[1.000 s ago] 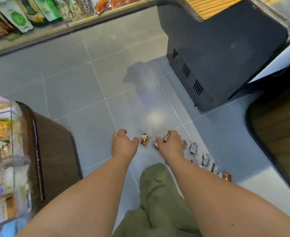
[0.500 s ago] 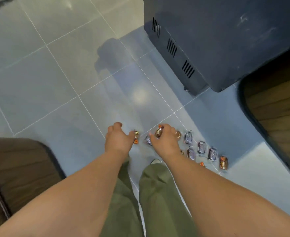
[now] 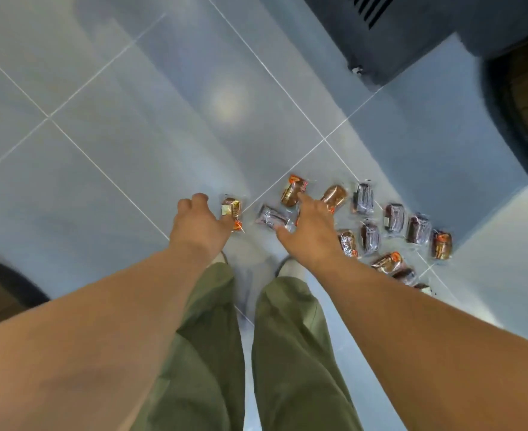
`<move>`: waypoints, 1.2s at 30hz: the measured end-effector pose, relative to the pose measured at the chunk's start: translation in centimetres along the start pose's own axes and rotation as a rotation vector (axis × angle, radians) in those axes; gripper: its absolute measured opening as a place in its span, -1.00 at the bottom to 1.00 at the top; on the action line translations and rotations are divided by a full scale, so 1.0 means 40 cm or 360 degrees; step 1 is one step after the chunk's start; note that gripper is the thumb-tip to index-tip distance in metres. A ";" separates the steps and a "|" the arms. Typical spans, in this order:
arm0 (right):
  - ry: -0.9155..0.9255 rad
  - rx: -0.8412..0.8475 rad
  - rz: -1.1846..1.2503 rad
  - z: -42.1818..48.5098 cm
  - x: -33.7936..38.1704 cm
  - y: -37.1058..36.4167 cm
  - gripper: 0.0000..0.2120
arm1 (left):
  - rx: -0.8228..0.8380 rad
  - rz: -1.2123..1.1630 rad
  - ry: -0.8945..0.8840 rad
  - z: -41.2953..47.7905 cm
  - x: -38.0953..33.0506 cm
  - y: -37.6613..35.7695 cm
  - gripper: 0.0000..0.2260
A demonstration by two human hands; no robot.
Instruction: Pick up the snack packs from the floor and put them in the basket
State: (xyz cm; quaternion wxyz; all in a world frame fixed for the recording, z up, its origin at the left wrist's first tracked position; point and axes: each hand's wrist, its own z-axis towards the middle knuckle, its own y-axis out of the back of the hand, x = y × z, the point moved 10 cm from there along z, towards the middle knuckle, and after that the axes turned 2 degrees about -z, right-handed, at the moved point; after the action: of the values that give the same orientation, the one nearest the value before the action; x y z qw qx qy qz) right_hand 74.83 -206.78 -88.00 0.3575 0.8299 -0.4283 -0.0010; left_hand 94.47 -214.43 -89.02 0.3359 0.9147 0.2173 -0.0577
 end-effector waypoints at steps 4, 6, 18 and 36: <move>-0.0005 0.0006 -0.0046 0.135 -0.053 -0.104 -0.28 | 0.0045 0.0004 0.0086 0.147 0.066 -0.113 -0.44; -0.0020 0.0007 -0.0088 0.197 -0.083 -0.157 -0.28 | 0.0068 0.0011 0.0085 0.214 0.090 -0.174 -0.45; 0.0045 0.0257 -0.0441 0.520 -0.239 -0.488 -0.28 | 0.0180 0.0087 0.0136 0.528 0.207 -0.515 -0.33; 0.0029 0.0144 -0.0167 0.515 -0.260 -0.503 -0.35 | -0.0099 -0.0030 0.0068 0.479 0.185 -0.505 -0.20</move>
State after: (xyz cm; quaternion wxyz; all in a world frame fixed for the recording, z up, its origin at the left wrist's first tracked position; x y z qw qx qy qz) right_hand 76.18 -204.00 -118.44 0.3231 0.8664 -0.3806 0.0072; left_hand 93.08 -210.31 -117.51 0.3587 0.9028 0.2347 -0.0344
